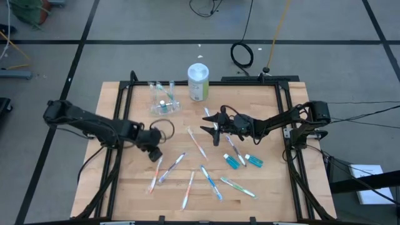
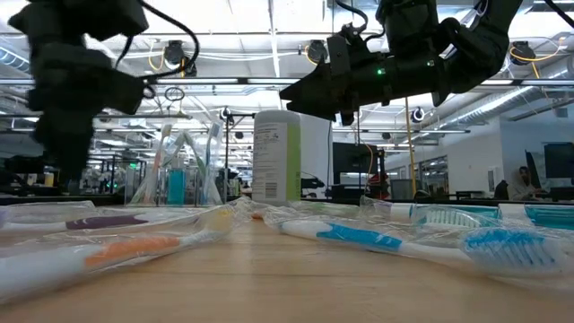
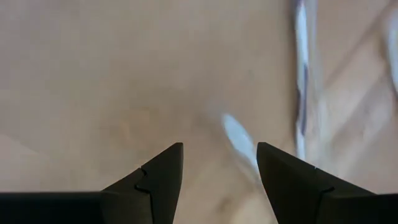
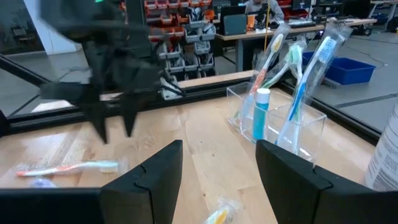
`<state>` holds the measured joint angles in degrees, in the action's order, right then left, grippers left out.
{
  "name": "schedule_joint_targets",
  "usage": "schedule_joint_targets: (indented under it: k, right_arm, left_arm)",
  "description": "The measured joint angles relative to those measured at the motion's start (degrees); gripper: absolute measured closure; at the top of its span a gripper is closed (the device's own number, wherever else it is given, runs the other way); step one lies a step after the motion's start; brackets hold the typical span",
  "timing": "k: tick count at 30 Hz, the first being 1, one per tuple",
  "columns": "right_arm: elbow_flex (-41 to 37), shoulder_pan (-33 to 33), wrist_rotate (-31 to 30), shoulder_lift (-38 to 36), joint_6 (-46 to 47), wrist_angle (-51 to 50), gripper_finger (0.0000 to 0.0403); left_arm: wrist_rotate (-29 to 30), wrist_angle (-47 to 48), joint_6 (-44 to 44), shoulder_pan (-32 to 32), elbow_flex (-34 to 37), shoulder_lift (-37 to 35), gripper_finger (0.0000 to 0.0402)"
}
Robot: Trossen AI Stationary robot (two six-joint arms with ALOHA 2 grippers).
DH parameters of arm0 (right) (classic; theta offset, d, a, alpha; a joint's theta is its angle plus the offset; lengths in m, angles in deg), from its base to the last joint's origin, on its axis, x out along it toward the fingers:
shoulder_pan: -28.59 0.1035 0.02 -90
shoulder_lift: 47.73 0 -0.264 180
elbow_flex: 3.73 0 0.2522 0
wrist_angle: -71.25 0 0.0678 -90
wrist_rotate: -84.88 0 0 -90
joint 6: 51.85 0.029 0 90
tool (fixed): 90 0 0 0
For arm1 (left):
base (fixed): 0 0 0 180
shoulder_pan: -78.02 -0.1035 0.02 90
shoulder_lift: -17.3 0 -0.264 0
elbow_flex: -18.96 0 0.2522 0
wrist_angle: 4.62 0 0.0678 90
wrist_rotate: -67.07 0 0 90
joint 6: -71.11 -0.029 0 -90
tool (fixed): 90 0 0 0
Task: Pick & Place toothbrushing station
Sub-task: Put the left orange toothbrush into the transparent organizer
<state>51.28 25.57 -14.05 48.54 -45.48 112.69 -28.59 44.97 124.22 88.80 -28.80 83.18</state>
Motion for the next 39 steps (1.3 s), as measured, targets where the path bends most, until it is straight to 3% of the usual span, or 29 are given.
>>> schedule_joint_targets:
  k: [5,11,22,26,34,36,39]
  right_arm:
    - [0.0,0.0,0.0,0.0,0.0,-0.2,0.0204]
    - [0.0,0.0,0.0,0.0,0.0,0.2,0.0204]
    - [0.0,-2.0,0.0,0.0,-0.2,0.2,0.0204]
    - [0.0,-2.2,0.0,0.0,0.0,0.2,0.0204]
    - [0.0,-2.2,0.0,0.0,0.0,0.2,0.0204]
    - [0.0,-2.2,0.0,0.0,0.0,0.2,0.0204]
    - [0.0,-2.2,0.0,0.0,0.0,0.2,0.0204]
  left_arm:
    - [-0.7,-3.8,7.5,7.2,1.1,4.0,0.0190]
    - [2.9,-9.8,12.6,13.9,1.1,9.4,0.0190]
    - [5.3,-13.3,15.0,18.1,0.8,15.2,0.0195]
    - [5.9,-13.3,10.8,17.7,0.9,15.2,0.0238]
    - [8.8,-12.3,1.6,16.6,-0.2,15.4,0.0375]
    - [13.0,-12.5,-0.7,16.0,-1.3,15.1,0.0389]
    - [21.7,-12.7,-4.0,14.6,-3.8,13.7,0.0374]
